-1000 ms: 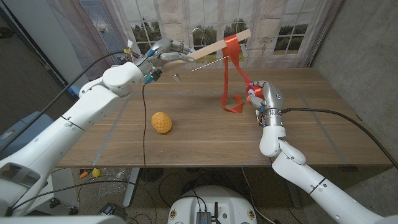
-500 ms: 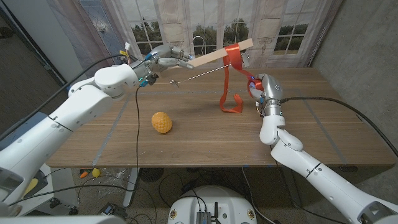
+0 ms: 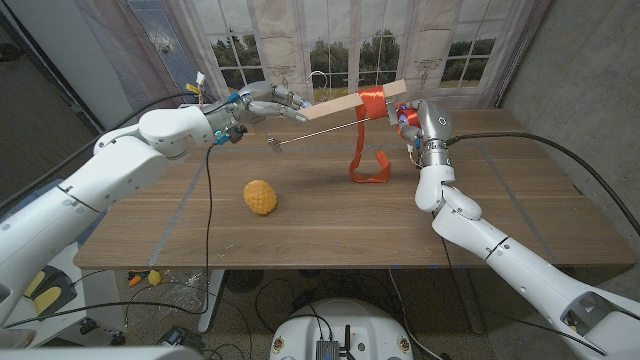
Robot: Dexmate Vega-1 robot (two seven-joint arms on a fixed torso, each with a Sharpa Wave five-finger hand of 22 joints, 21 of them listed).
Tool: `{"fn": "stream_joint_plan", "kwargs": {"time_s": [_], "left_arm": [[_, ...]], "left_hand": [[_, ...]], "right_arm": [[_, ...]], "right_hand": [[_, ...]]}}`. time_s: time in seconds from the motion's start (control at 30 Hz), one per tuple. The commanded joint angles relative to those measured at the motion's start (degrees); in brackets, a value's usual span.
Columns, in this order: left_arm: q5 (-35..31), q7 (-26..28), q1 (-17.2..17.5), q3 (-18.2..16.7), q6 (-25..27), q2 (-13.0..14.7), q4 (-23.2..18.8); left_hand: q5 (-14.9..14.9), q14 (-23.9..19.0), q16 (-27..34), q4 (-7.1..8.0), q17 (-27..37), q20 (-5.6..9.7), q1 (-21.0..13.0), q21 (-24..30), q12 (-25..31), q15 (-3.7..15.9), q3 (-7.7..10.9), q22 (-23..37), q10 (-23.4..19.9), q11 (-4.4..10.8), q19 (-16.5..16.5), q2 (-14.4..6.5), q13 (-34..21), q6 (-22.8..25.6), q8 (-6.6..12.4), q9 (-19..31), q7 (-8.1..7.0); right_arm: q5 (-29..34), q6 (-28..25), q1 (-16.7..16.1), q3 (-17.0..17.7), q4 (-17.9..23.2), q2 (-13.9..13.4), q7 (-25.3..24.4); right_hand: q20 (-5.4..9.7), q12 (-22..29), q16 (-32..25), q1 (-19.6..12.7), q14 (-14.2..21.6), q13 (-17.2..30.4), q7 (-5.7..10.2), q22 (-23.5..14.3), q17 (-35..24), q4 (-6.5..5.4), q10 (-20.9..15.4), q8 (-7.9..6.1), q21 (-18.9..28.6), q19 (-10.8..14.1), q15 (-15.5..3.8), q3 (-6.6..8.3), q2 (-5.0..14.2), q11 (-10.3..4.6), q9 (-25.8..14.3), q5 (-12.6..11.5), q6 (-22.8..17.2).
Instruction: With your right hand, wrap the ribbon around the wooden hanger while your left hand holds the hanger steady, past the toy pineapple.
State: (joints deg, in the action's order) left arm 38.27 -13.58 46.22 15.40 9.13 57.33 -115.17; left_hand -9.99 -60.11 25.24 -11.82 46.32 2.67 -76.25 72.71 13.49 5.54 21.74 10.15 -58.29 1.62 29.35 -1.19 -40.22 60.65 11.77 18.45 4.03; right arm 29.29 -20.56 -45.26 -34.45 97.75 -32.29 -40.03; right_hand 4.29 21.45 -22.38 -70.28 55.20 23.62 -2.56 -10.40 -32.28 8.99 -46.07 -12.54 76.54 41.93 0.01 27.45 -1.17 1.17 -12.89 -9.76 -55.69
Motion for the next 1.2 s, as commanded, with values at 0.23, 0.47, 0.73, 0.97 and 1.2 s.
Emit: {"fn": "stream_joint_plan", "kwargs": {"time_s": [0.23,0.47,0.73,0.97,1.2], "left_arm": [[-0.1,-5.7,-1.5,1.3,2.1,4.9,0.8],[-0.9,-7.4,-2.4,2.4,3.4,6.0,1.3],[-2.5,-7.9,-4.1,4.1,6.4,6.6,1.0],[-3.9,-6.5,-5.0,4.9,8.9,6.8,0.4],[-6.2,-5.0,-6.6,6.6,11.4,6.0,0.4]], "left_hand": [[-0.4,-5.3,-0.1,2.36,0.2,1.74,-4.3,0.5,0.0,7.35,2.69,0.1,-0.5,0.03,-0.4,-4.6,-0.4,1.1,0.28,0.4,0.78],[-0.4,-5.3,-0.2,2.35,0.1,1.72,-4.3,0.5,0.0,7.40,2.73,0.1,-0.6,-0.03,-0.5,-4.6,-0.4,0.9,0.24,0.5,0.84],[-0.4,-5.3,-0.2,2.31,0.3,1.73,-4.4,0.6,-0.2,7.39,2.75,0.1,-0.6,0.06,-0.6,-4.5,-0.3,1.0,0.24,0.5,0.95],[-0.4,-5.4,-0.3,2.29,0.2,1.78,-4.4,0.7,-0.2,7.40,2.76,0.1,-0.8,0.13,-0.6,-4.5,-0.3,1.0,0.28,0.6,0.93],[-0.4,-5.5,-0.4,2.26,0.2,1.80,-4.4,0.9,-0.3,7.42,2.76,0.1,-0.9,0.30,-0.7,-4.4,-0.2,1.0,0.25,0.6,0.88]], "right_arm": [[3.0,0.7,6.9,-2.7,0.4,-2.2,5.8],[3.3,3.3,8.4,-2.2,1.1,-2.4,6.0],[5.9,6.6,10.6,-2.6,1.6,-2.3,5.4],[7.4,9.3,11.3,-2.7,2.3,-2.4,5.6],[8.7,11.2,11.0,-2.4,3.4,-2.4,5.4]], "right_hand": [[7.90,0.0,-0.2,-10.1,8.7,0.2,0.05,0.0,-0.1,-0.56,-2.6,-0.14,0.6,-0.3,-12.64,1.01,10.33,1.82,-0.1,-0.2,-0.3],[7.90,-0.2,-0.1,-10.1,8.6,0.2,0.10,0.0,0.0,-0.55,-2.5,-0.09,0.6,-0.5,-12.64,1.05,10.34,1.84,-0.1,-0.3,-0.3],[7.91,-0.4,0.0,-10.0,8.5,0.3,0.18,0.0,0.0,-0.66,-2.6,-0.02,0.7,-0.6,-12.55,1.09,10.39,1.82,-0.1,-0.3,-0.2],[7.91,-0.5,0.0,-10.0,8.6,0.4,0.19,0.0,0.0,-0.65,-2.6,0.01,0.8,-0.7,-12.61,1.12,10.38,1.77,-0.1,-0.3,-0.2],[7.90,-0.6,0.0,-9.9,8.6,0.5,0.31,0.0,0.0,-0.65,-2.6,0.01,0.9,-0.8,-12.60,1.14,10.37,1.72,-0.1,-0.3,-0.2]]}}
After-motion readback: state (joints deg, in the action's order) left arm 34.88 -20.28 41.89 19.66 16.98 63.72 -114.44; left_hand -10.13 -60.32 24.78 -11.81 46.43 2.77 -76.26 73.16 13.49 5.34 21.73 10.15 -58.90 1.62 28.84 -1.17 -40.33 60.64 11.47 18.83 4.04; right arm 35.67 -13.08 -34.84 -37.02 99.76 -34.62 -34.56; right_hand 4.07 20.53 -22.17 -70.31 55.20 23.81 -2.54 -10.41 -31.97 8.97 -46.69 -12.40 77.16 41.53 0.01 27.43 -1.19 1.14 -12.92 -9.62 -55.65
